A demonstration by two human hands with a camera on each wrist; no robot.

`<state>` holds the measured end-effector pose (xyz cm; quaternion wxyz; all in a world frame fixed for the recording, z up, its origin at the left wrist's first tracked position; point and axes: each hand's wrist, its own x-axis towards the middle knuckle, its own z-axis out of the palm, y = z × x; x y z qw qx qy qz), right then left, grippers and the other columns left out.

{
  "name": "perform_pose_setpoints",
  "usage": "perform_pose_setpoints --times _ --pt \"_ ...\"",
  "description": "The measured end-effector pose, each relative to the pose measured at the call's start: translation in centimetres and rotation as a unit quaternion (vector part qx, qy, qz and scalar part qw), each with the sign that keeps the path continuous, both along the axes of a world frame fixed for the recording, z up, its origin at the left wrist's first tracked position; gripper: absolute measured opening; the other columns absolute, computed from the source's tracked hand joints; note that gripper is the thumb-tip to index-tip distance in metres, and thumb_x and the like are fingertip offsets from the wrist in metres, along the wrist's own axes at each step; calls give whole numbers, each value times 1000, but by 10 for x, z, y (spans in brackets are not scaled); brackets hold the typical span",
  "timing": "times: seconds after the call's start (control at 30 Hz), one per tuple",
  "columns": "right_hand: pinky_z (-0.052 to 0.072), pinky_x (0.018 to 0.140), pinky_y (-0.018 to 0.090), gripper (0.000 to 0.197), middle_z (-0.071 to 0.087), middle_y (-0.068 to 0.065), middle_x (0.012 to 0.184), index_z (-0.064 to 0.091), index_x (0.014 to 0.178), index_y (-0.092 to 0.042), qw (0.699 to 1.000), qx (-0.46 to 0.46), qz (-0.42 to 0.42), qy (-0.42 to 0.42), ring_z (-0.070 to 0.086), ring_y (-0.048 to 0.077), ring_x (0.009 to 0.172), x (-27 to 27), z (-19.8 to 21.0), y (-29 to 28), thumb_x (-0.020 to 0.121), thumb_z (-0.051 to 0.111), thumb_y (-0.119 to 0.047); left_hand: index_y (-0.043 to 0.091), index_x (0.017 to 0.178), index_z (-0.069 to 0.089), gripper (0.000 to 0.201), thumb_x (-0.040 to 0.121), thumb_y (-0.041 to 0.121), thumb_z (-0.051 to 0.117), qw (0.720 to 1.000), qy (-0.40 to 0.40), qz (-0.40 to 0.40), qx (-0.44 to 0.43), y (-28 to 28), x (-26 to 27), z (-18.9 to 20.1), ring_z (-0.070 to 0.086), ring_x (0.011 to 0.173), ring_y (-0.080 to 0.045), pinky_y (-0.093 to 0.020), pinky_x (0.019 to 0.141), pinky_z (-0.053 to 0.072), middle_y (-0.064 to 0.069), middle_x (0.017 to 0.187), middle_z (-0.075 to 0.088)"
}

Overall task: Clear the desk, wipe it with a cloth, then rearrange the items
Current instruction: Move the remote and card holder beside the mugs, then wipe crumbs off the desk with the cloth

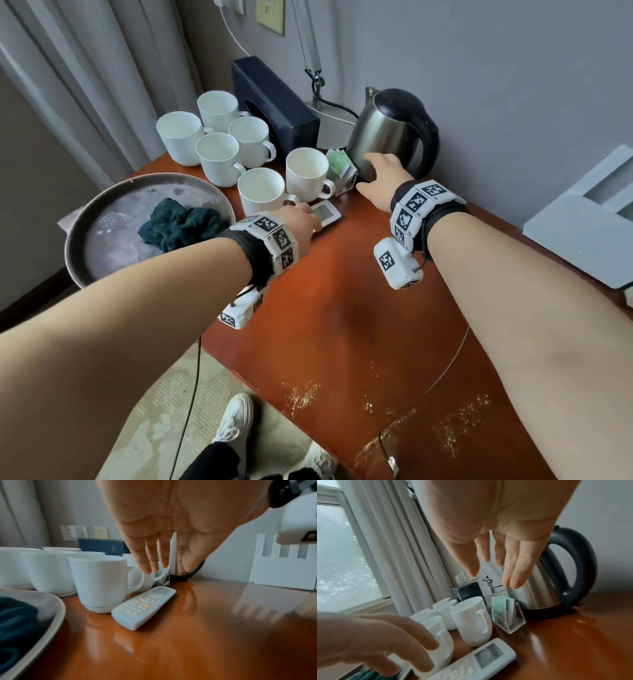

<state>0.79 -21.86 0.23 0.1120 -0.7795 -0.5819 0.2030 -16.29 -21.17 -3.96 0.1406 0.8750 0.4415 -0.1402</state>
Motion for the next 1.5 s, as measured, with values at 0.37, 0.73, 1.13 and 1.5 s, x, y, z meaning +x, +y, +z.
perform_pose_setpoints --times 0.37,0.73,1.13,1.5 --pt "35 102 28 42 50 6 136 48 134 -17 994 -28 90 -50 49 23 122 -98 40 -22 93 52 -23 20 129 54 38 92 14 49 993 -46 107 24 19 -142 39 50 120 -24 -30 91 43 -4 135 49" --pt "37 100 29 50 50 8 137 35 140 -12 983 -175 30 35 49 24 125 -240 -30 4 94 51 -23 17 133 46 54 82 28 62 996 46 54 -60 86 -227 -12 58 109 -31 -40 91 50 -9 124 57" --pt "36 109 35 58 40 13 145 32 144 -17 979 -174 -59 84 44 27 130 -270 -79 37 92 55 -30 18 131 44 48 87 30 61 994 59 27 -86 104 -219 -22 54 113 -34 -42 97 46 -13 129 47" --pt "37 98 23 57 48 10 134 40 138 -16 974 -13 -94 207 50 20 120 -261 -31 10 86 60 -7 12 110 56 20 90 12 57 951 -290 48 -92 82 -238 47 52 91 -18 -23 78 37 0 101 52"
